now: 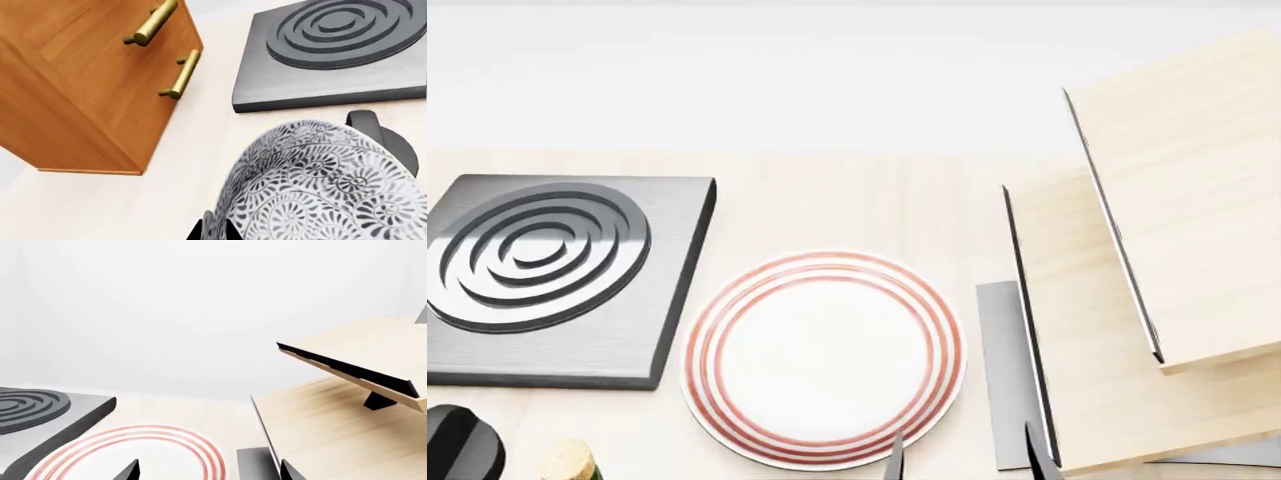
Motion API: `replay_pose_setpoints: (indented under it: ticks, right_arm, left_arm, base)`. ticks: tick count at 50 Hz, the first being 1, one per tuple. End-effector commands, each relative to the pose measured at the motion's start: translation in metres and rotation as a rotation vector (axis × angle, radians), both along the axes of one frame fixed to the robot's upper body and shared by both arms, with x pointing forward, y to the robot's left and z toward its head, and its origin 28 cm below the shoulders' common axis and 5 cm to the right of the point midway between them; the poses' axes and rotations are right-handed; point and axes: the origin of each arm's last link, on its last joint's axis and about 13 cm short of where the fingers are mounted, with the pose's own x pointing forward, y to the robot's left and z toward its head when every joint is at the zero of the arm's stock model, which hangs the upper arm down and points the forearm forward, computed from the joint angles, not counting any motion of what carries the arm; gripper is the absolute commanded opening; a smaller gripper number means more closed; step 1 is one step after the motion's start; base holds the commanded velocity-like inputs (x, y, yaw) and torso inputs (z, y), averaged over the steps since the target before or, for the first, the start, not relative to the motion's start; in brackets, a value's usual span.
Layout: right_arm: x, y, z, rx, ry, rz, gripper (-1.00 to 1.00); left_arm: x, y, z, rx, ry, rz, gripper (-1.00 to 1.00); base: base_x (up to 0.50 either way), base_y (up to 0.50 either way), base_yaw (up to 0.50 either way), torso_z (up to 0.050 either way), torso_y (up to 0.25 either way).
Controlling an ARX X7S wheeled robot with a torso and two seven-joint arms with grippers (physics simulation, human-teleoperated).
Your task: Pick up the akita bowl and put it on the plate.
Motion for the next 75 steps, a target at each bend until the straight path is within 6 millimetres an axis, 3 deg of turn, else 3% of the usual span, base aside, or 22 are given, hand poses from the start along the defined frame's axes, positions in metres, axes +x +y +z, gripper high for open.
replay_pose_setpoints:
  ticks: [1, 15, 30, 44, 61, 75]
  right_arm:
    - [0.0, 0.0, 0.0, 0.003, 0.0, -0.001, 1.0]
    - [0.0, 0.0, 0.0, 0.002, -0.001, -0.002, 1.0]
    - [0.0, 0.0, 0.0, 0.006, 0.0, 0.0, 1.0]
    - [0.0, -0.002, 0.001, 0.007, -0.002, -0.006, 1.0]
    - [0.001, -0.003, -0.001, 0.004, 0.003, -0.007, 1.0]
    - [0.001, -0.004, -0.002, 0.009, 0.007, -0.013, 1.0]
  left_arm:
    - [-0.001, 0.0, 0.016, 0.034, -0.135, 0.025, -1.0]
    - [-0.002, -0.002, 0.034, 0.035, -0.31, 0.056, -1.0]
    - [0.014, -0.003, 0.059, 0.046, -0.431, 0.091, -1.0]
    - [0.062, -0.022, 0.108, 0.062, -0.507, 0.045, -1.0]
    - [0.099, -0.029, 0.157, 0.021, -0.543, 0.026, -1.0]
    - [0.128, -0.033, 0.173, -0.031, -0.532, 0.055, -1.0]
  base:
    - [0.0, 0.0, 0.0, 0.0, 0.0]
    - [0.0, 0.0, 0.0, 0.0, 0.0]
    - [0.0, 0.0, 0.0, 0.0, 0.0]
    - [0.0, 0.0, 0.0, 0.0, 0.0]
    - [0.0, 0.0, 0.0, 0.0, 0.0]
    - [0.0, 0.0, 0.0, 0.0, 0.0]
